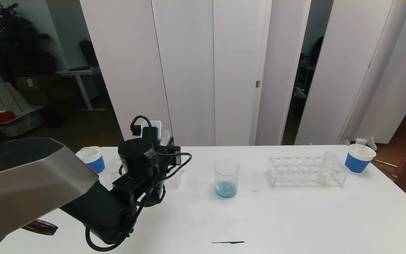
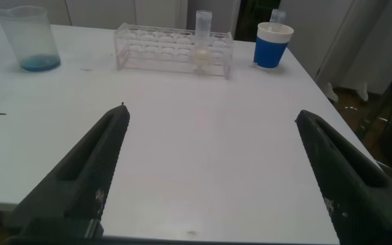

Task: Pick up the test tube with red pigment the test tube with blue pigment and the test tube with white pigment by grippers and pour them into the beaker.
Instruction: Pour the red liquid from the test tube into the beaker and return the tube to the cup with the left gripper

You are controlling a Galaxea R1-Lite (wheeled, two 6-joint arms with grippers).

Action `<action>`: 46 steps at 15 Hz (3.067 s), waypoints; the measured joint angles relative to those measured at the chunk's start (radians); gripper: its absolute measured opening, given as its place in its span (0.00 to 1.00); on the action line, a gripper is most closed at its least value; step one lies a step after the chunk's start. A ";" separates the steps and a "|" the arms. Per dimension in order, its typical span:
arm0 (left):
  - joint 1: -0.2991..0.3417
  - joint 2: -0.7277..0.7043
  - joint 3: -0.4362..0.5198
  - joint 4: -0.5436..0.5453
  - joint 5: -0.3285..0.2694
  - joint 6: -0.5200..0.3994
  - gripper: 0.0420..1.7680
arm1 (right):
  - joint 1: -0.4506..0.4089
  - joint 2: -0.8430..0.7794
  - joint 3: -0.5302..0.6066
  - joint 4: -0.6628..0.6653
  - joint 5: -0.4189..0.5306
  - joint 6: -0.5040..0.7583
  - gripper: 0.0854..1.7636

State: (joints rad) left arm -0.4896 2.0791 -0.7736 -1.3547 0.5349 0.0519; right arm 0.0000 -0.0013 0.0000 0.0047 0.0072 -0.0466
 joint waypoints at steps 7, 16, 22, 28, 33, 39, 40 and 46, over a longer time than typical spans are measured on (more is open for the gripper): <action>-0.023 -0.243 0.011 0.169 -0.415 0.016 0.31 | 0.000 0.000 0.000 0.000 0.000 0.000 0.99; 0.012 -0.270 -0.032 0.230 -0.752 0.201 0.31 | 0.000 0.000 0.000 0.000 0.000 0.000 0.99; 0.011 -0.085 -0.070 0.049 -0.778 0.542 0.31 | 0.000 0.000 0.000 0.000 0.000 0.000 0.99; 0.005 0.013 -0.060 -0.028 -0.802 0.739 0.31 | 0.000 0.000 0.000 0.000 0.000 0.000 0.99; 0.000 0.056 -0.052 -0.068 -0.799 0.807 0.31 | 0.000 0.000 0.000 0.000 0.000 0.000 0.99; -0.001 0.084 -0.058 -0.087 -0.787 0.920 0.31 | 0.000 0.000 0.000 0.000 0.000 0.000 0.99; -0.001 0.091 -0.060 -0.092 -0.788 0.938 0.31 | 0.000 0.000 0.000 0.000 0.000 0.000 0.99; -0.014 0.132 -0.057 -0.134 -0.759 1.100 0.31 | 0.000 0.000 0.000 0.000 0.000 0.000 0.99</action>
State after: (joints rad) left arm -0.5036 2.2111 -0.8309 -1.4883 -0.2245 1.1517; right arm 0.0000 -0.0013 0.0000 0.0047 0.0072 -0.0466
